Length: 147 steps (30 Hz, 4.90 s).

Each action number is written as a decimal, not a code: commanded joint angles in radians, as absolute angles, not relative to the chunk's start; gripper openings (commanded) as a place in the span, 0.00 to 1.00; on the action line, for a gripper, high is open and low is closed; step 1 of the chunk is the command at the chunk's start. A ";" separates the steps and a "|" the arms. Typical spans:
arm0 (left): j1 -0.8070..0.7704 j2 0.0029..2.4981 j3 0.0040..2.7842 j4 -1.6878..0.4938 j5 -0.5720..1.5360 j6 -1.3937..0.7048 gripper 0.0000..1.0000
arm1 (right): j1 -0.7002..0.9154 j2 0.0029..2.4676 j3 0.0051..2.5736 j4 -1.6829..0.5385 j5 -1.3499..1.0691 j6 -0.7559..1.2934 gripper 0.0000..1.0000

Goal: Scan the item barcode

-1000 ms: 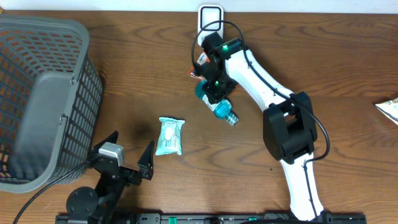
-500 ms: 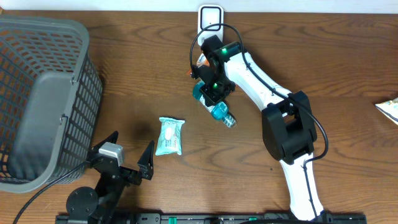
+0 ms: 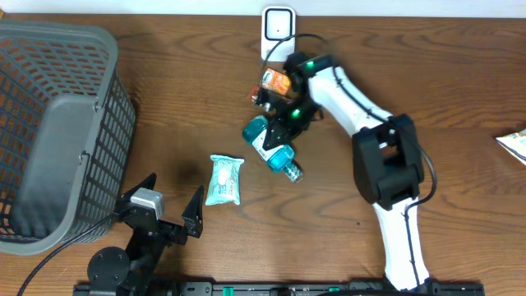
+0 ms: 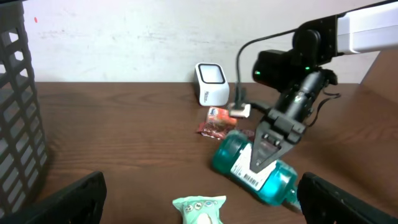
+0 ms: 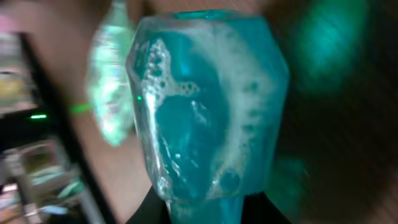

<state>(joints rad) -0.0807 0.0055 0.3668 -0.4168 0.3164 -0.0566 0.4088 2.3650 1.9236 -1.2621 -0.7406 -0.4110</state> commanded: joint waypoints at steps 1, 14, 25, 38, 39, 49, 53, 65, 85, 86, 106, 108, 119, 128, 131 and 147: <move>-0.084 0.003 0.366 -0.415 0.329 -0.069 0.98 | 0.363 2.360 1.925 -1.310 -1.021 -0.545 0.01; -0.084 0.003 0.366 -0.415 0.329 -0.069 0.98 | 0.288 2.350 1.921 -1.703 -1.146 -0.925 0.01; -0.084 0.003 0.366 -0.415 0.329 -0.069 0.98 | 0.369 2.082 1.784 -1.702 -1.091 -0.780 0.01; -0.084 0.003 0.366 -0.415 0.329 -0.069 0.98 | 0.413 1.696 1.239 -1.679 -1.340 -0.959 0.02; -0.084 0.003 0.366 -0.415 0.329 -0.069 0.98 | 0.413 1.696 1.237 -1.679 -1.346 -0.959 0.01; -0.084 0.003 0.366 -0.415 0.329 -0.069 0.98 | 0.413 1.696 1.237 -1.385 -1.205 -0.912 0.02; -0.084 0.003 0.366 -0.415 0.329 -0.069 0.98 | 0.414 1.697 1.237 -0.975 -0.878 -0.449 0.01; -0.084 0.003 0.366 -0.415 0.329 -0.069 0.98 | 0.427 1.697 1.244 -0.588 -0.297 -0.402 0.01; -0.084 0.003 0.366 -0.415 0.329 -0.069 0.98 | 0.467 1.772 1.400 -0.328 0.065 -0.666 0.01; -0.084 0.003 0.366 -0.415 0.329 -0.069 0.98 | 0.467 1.805 1.435 -0.329 0.083 -0.689 0.01; -0.084 0.003 0.366 -0.415 0.329 -0.069 0.98 | 0.479 2.377 2.020 -0.108 0.377 -1.024 0.01; -0.084 0.003 0.366 -0.415 0.329 -0.069 0.98 | 0.479 2.408 2.022 -0.033 0.387 -1.053 0.01; -0.084 0.003 0.366 -0.415 0.329 -0.069 0.98 | 0.492 2.449 2.022 0.065 0.377 -1.054 0.01; -0.084 0.003 0.366 -0.415 0.329 -0.069 0.98 | 0.500 2.370 2.021 -0.035 0.596 -1.108 0.01; -0.084 0.003 0.366 -0.415 0.329 -0.069 0.98 | 0.477 2.265 2.021 -0.252 0.631 -1.000 0.01; -0.084 0.003 0.366 -0.415 0.329 -0.069 0.98 | -0.022 2.234 1.993 -0.907 0.679 -0.176 0.01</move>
<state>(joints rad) -0.0807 0.0063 0.3664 -0.4168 0.3164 -0.0566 0.0452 2.2299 1.9881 -0.9089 0.6598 -0.2890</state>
